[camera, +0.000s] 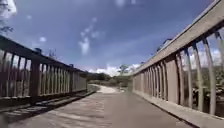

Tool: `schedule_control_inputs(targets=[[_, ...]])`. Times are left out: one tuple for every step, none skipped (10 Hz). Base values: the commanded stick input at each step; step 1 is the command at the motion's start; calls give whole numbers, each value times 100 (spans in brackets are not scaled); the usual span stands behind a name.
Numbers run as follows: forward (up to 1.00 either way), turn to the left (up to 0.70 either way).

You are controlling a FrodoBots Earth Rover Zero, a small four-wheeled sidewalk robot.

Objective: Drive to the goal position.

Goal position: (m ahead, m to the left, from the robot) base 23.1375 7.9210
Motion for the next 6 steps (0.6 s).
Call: schedule_control_inputs(targets=[[85, 10], [85, 34], [85, 38], [85, 38], [85, 38], [85, 4]])
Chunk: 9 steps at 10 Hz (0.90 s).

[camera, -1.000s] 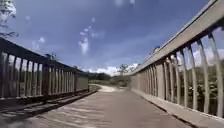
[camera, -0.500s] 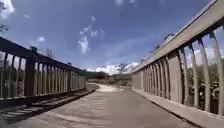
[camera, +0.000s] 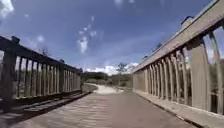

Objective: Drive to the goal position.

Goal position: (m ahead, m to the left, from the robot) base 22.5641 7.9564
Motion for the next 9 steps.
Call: schedule_control_inputs(targets=[[85, 4], [85, 4], [85, 4], [85, 4], [85, 4], [85, 4], [85, 4], [85, 4], [85, 4]])
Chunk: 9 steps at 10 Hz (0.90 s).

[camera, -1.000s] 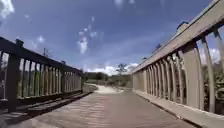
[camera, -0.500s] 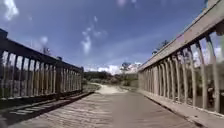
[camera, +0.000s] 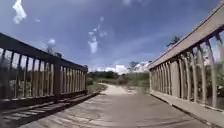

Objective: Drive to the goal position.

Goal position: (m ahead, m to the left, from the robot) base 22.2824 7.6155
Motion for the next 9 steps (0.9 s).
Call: schedule_control_inputs(targets=[[85, 4], [85, 4], [85, 4], [85, 4], [85, 4], [85, 4], [85, 4], [85, 20], [85, 38]])
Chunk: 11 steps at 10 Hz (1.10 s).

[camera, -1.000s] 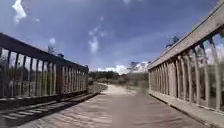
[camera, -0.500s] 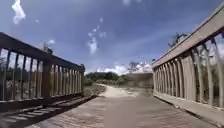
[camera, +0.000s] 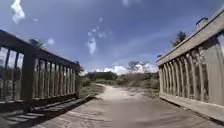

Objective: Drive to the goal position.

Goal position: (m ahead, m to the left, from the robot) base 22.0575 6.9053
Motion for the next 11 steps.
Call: schedule_control_inputs(targets=[[85, 12], [85, 4], [85, 4], [85, 4], [85, 4], [85, 4], [85, 4], [85, 4], [85, 4], [85, 4], [85, 4]])
